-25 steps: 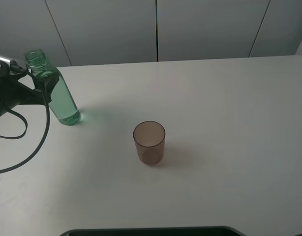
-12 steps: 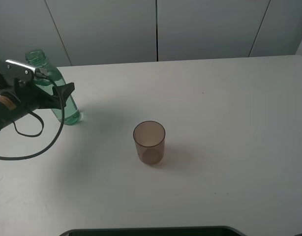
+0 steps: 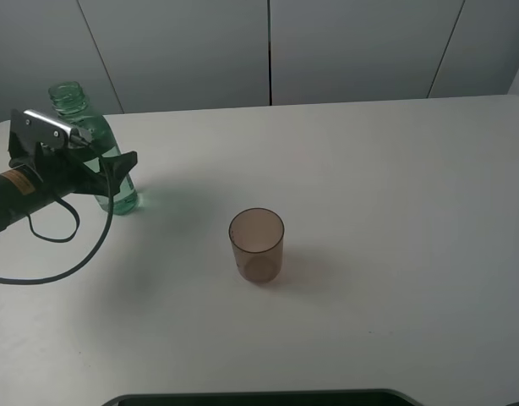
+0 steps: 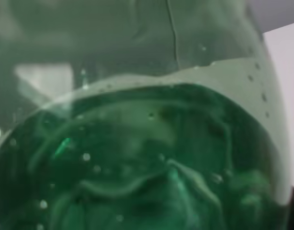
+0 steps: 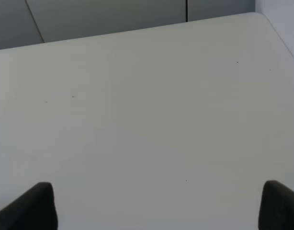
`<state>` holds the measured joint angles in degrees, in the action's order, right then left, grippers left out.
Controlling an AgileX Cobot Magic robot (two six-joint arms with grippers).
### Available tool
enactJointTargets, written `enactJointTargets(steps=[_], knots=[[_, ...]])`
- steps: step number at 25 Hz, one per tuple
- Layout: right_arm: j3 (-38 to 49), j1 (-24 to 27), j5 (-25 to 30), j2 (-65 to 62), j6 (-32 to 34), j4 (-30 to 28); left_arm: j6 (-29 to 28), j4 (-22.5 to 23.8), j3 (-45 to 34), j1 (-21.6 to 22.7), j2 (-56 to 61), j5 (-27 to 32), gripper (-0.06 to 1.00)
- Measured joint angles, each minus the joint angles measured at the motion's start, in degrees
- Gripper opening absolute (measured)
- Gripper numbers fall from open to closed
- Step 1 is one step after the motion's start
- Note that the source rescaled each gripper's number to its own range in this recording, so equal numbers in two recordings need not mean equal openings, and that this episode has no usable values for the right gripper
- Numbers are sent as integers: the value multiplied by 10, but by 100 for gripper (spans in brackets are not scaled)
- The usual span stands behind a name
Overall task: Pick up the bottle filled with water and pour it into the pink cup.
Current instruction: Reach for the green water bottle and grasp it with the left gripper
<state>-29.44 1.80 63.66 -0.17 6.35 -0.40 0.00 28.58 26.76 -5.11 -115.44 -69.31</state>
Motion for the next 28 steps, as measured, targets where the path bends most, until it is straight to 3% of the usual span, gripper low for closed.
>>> enactJointTargets(steps=[12,13,14,15,16,17,28], knots=[[0,0,0,0,0,0,0,1,0,0,0,0,100],[0,0,0,0,0,0,0,1,0,0,0,0,92],[0,0,0,0,0,0,0,1,0,0,0,0,69],[0,0,0,0,0,0,0,1,0,0,0,0,40],[0,0,0,0,0,0,0,1,1,0,0,-1,0],[0,0,0,0,0,0,0,1,1,0,0,-1,4],[0,0,0,0,0,0,0,15,1,0,0,-1,4]])
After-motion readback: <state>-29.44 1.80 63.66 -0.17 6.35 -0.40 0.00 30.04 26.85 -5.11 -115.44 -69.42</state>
